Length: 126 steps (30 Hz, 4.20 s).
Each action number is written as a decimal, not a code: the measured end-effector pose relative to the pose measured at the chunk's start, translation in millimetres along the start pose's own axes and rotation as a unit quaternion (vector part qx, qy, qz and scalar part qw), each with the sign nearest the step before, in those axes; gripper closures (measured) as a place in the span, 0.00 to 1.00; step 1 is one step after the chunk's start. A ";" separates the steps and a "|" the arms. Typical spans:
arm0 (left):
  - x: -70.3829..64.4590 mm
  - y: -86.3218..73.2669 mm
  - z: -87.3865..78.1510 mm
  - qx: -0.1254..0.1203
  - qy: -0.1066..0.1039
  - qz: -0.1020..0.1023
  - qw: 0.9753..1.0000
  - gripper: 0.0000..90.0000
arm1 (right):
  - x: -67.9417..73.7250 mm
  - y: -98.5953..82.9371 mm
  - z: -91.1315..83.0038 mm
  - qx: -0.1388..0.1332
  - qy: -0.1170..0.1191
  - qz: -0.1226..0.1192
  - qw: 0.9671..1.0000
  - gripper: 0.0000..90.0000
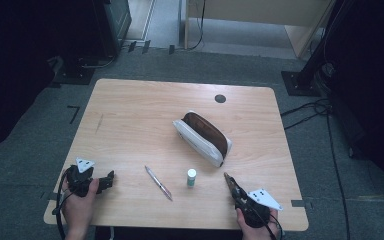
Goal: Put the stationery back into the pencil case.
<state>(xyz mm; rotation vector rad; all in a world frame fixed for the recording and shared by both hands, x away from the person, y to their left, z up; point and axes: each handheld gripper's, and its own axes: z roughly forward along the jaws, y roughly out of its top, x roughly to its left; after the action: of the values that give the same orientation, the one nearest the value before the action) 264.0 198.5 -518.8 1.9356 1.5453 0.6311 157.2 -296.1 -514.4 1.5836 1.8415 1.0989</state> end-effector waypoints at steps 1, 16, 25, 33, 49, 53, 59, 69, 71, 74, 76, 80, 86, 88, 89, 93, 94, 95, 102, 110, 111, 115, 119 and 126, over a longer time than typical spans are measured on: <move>0.0 0.0 0.0 0.000 0.000 0.000 1.000 0.04 | -1.0 0.6 -0.5 0.001 0.001 -0.001 1.000 0.82; 0.0 0.0 0.0 0.000 0.000 0.000 1.000 0.04 | -11.9 19.3 -11.1 -0.022 0.001 -0.012 1.000 0.82; 0.0 0.0 0.0 0.000 0.000 0.000 1.000 0.04 | -13.7 40.5 -16.0 -0.041 0.006 -0.022 0.999 0.82; 0.0 0.0 0.0 0.000 0.000 0.000 1.000 0.04 | -10.8 60.8 -17.8 -0.055 0.012 -0.037 0.998 0.82; 0.0 0.0 0.0 0.000 0.000 0.000 1.000 0.04 | -3.3 95.9 -3.5 -0.051 0.034 -0.082 0.995 0.82; 0.0 0.0 0.0 0.000 0.000 0.000 1.000 0.04 | -1.4 107.7 0.8 -0.050 0.041 -0.091 0.994 0.82; 0.0 0.0 0.0 0.000 0.000 0.000 1.000 0.04 | 0.0 133.0 9.7 -0.046 0.058 -0.106 0.992 0.82; 0.0 0.0 0.0 0.000 0.000 0.000 1.000 0.04 | -0.4 158.9 34.3 -0.033 0.095 -0.112 0.989 0.82; 0.0 0.0 0.0 0.000 0.000 0.000 1.000 0.04 | 0.2 161.8 38.6 -0.030 0.096 -0.114 0.988 0.82; 0.0 0.0 0.0 0.000 0.000 0.000 1.000 0.04 | 0.1 166.6 46.2 -0.023 0.103 -0.119 0.987 0.82; 0.0 0.0 0.0 0.000 0.000 0.000 1.000 0.04 | -0.1 169.2 50.8 -0.019 0.110 -0.120 0.986 0.82; -0.1 0.0 0.1 0.000 0.000 -0.001 1.000 0.04 | 0.1 172.6 58.7 -0.007 0.124 -0.119 0.985 0.82; 0.1 0.0 0.0 0.000 0.000 0.000 1.000 0.04 | 1.0 173.6 68.3 0.011 0.133 -0.123 0.983 0.82; 0.1 0.0 0.0 0.000 0.000 0.000 1.000 0.04 | 0.0 173.4 70.6 0.015 0.134 -0.124 0.983 0.82; 0.1 0.0 0.0 0.000 0.000 0.000 1.000 0.04 | -0.3 173.1 71.3 0.017 0.134 -0.122 0.983 0.82; 0.1 0.0 0.0 0.000 0.000 0.000 1.000 0.04 | -2.0 172.5 72.4 0.022 0.136 -0.125 0.983 0.82; 0.1 0.0 0.0 0.000 0.000 0.001 1.000 0.04 | -2.2 172.4 72.4 0.023 0.136 -0.124 0.983 0.82; 0.1 0.0 0.0 0.000 0.000 0.001 1.000 0.04 | -2.7 172.3 72.4 0.023 0.137 -0.123 0.983 0.82; 0.1 0.0 0.0 0.000 0.000 0.000 1.000 0.04 | -4.0 171.5 70.6 0.026 0.141 -0.126 0.982 0.89; -0.1 0.0 0.1 -0.001 0.000 -0.001 1.000 0.04 | -3.1 170.6 65.9 0.014 0.136 -0.131 0.982 0.92; 0.0 0.0 0.0 0.000 0.000 0.000 1.000 0.04 | -2.4 170.2 64.3 0.011 0.136 -0.128 0.982 0.92; 0.0 0.0 0.0 0.000 0.000 0.000 1.000 0.04 | 1.0 168.0 55.7 -0.002 0.142 -0.124 0.982 0.90; 0.0 0.0 0.0 0.000 0.000 0.000 1.000 0.04 | 6.6 164.0 47.1 -0.007 0.151 -0.130 0.980 0.88; 0.0 0.0 0.0 0.000 0.000 0.000 1.000 0.04 | 18.4 156.8 32.5 -0.018 0.170 -0.131 0.977 0.86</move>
<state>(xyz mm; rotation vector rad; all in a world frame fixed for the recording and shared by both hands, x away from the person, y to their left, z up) 264.0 198.4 -518.8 1.9353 1.5457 0.6311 270.4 -267.8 -403.1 1.1401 2.1600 1.3294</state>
